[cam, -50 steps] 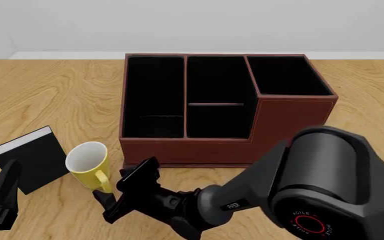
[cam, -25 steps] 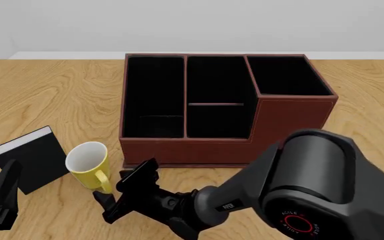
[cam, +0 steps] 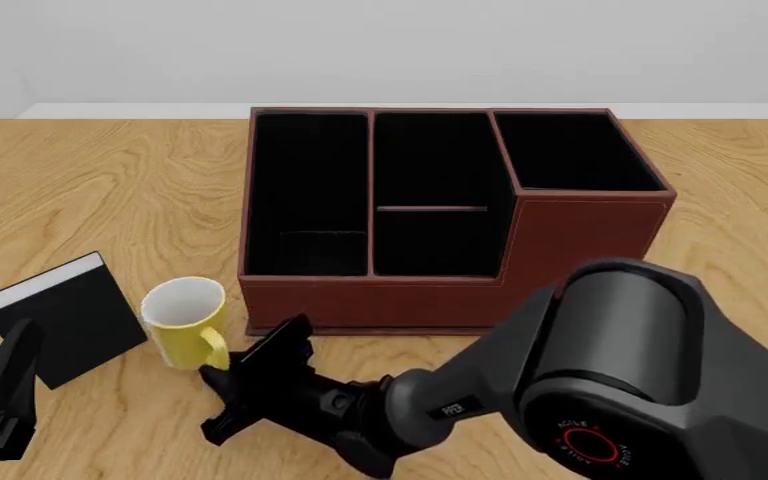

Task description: Pick up the yellow and white mug and place it to the right of the caddy.

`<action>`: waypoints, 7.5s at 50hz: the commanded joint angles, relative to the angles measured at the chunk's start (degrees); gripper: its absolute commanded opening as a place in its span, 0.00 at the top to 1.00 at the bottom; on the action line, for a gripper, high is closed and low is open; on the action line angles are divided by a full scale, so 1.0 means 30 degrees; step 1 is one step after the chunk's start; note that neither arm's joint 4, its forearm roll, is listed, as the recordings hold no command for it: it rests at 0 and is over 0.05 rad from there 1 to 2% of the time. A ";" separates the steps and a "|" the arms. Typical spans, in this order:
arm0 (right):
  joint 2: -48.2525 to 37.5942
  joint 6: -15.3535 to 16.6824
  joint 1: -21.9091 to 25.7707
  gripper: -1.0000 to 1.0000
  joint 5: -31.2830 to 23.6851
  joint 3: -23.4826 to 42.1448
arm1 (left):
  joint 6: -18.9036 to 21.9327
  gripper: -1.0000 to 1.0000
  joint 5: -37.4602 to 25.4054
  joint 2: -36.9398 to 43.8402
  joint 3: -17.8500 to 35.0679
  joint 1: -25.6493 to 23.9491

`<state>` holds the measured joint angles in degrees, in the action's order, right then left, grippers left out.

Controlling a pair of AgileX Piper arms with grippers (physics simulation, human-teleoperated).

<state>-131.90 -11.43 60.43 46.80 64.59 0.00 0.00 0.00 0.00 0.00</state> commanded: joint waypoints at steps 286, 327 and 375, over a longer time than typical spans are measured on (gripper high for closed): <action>2.5818 1.6463 -0.9631 1.00 -0.8201 -0.7897 | 0.0000 0.00 0.0000 0.0000 0.0000 0.0000; 3.1033 1.6303 -1.3334 1.00 -1.1518 -0.8920 | 0.0000 0.00 0.0000 0.0000 0.0000 0.0000; 4.1254 1.2480 -1.6942 1.00 -1.9510 -0.8147 | 0.0000 0.00 0.0000 0.0000 0.0000 0.0000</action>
<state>-14.04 32.51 10.29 -6.93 38.25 0.00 0.00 0.00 0.00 0.00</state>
